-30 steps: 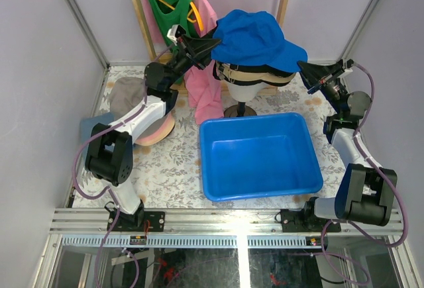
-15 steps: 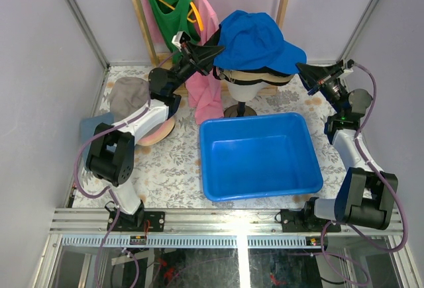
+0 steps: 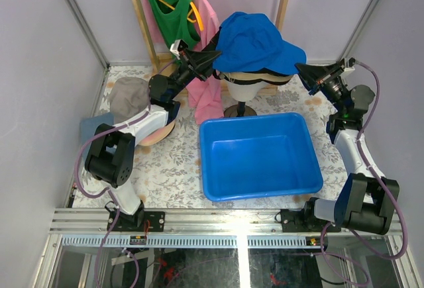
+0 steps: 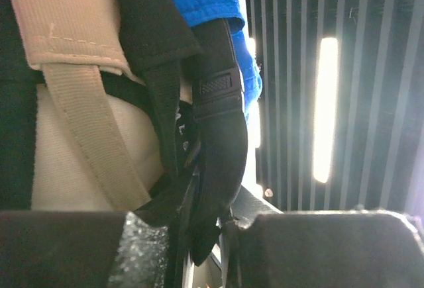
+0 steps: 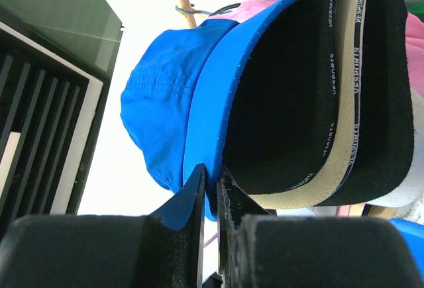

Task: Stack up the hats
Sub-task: Stack the hat on the hat.

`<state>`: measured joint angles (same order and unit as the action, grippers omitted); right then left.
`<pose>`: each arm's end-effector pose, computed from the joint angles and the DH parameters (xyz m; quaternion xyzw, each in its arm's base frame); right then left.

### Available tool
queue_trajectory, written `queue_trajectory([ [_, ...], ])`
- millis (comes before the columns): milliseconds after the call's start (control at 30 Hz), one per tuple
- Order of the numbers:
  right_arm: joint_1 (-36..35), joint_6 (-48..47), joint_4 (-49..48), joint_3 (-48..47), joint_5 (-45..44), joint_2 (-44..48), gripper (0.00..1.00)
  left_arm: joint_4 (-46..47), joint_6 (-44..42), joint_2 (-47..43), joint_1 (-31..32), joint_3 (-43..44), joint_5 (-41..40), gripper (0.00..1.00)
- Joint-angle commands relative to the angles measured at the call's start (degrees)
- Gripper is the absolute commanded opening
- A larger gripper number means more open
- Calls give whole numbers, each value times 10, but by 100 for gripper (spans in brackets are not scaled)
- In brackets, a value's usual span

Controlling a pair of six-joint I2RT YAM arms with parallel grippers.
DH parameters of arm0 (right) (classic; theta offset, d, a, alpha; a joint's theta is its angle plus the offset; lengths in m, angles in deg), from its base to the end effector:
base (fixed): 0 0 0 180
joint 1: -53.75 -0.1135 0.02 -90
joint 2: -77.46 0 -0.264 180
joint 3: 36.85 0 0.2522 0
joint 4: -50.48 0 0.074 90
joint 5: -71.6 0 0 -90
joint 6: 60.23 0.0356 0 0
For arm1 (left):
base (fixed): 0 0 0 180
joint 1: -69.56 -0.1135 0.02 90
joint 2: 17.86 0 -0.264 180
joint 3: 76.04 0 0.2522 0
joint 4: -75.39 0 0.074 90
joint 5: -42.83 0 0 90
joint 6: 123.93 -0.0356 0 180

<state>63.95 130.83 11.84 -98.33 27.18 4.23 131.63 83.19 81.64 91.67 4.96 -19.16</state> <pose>0.2791 -0.0244 0.3597 0.2119 0.5448 0.7019 0.4069 0.3514 -0.1608 0.3584 -0.1683 0.4489 -0.8537 0.2035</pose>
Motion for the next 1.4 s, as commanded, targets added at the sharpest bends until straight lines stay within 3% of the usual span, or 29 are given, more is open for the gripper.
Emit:
queue_trajectory([
  [0,-4,-63,83,-16,62,-12,8,43,24,-18,0,-4,-17,16],
  [333,-4,-67,80,-38,75,-21,8,72,26,-38,-29,-32,-49,27],
  [600,-4,-68,74,-39,82,-25,9,-4,-37,-74,-64,-41,-37,35],
  [1100,-4,-66,66,-55,82,-34,9,-344,-261,-73,-70,110,73,41],
  [1367,-4,-65,65,-46,83,-33,9,-411,-310,-78,-71,131,68,42],
])
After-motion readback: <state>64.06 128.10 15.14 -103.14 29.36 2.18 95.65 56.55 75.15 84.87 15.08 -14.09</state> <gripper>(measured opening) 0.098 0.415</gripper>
